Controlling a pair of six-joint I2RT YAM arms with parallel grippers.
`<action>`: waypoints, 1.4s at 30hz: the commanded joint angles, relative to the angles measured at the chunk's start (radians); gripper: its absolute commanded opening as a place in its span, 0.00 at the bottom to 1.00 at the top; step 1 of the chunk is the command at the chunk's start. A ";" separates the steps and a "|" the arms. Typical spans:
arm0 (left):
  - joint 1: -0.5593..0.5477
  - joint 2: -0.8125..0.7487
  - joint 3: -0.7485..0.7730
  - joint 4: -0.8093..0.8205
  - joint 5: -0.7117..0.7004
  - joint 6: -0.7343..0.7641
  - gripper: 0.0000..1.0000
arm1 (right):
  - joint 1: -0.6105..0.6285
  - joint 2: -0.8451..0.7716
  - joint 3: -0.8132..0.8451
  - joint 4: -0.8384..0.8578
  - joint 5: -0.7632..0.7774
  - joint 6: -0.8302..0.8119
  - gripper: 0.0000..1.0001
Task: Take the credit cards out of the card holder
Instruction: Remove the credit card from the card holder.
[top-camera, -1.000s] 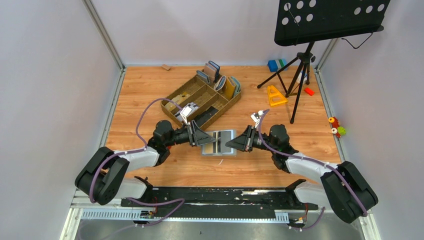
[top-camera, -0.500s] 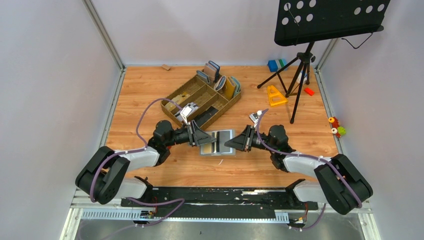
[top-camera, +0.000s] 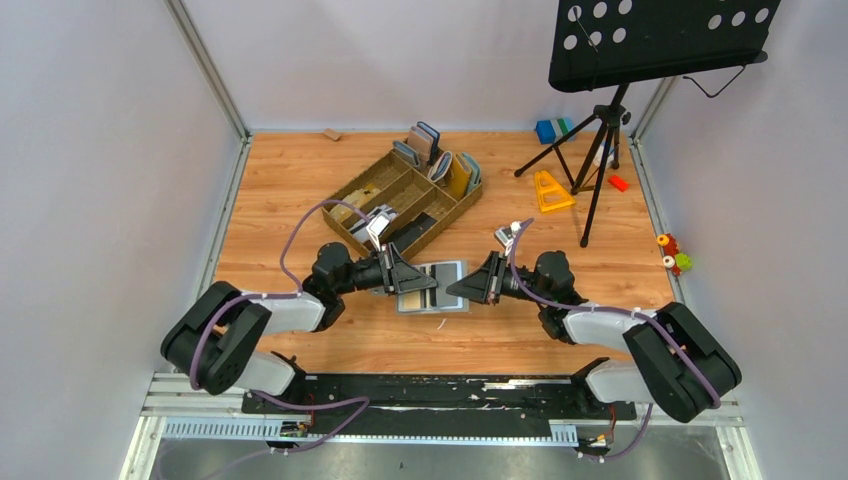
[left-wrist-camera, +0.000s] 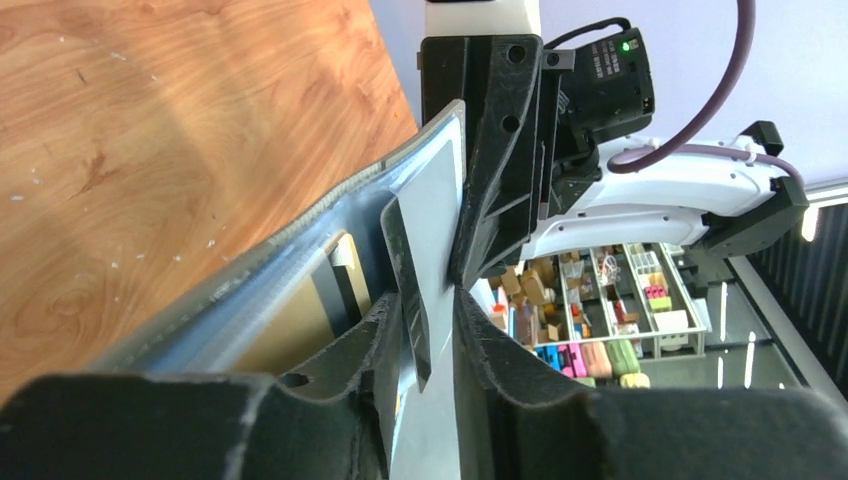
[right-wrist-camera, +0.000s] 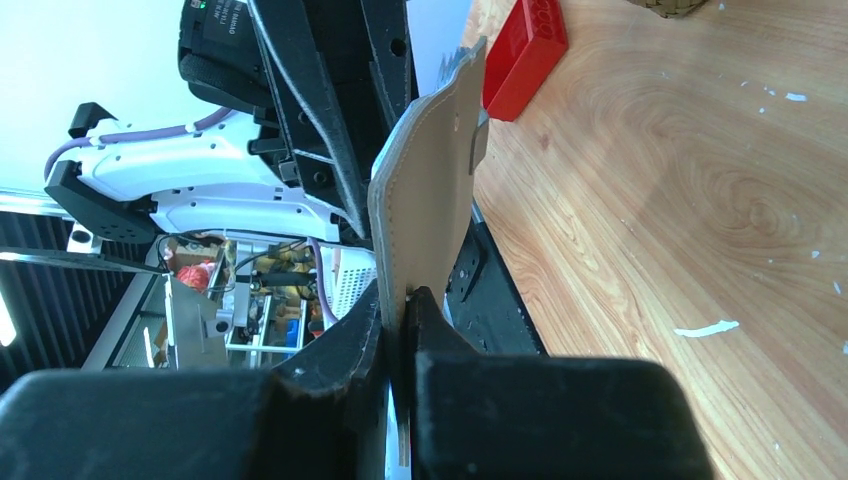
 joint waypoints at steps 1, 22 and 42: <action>-0.005 0.077 -0.009 0.237 0.025 -0.118 0.28 | 0.007 0.009 0.022 0.155 -0.021 0.027 0.00; 0.034 0.049 -0.040 0.177 0.032 -0.074 0.00 | -0.002 -0.038 0.008 0.049 0.017 -0.037 0.04; 0.078 -0.051 -0.039 -0.059 0.028 0.058 0.00 | -0.030 -0.070 -0.009 -0.012 0.033 -0.065 0.00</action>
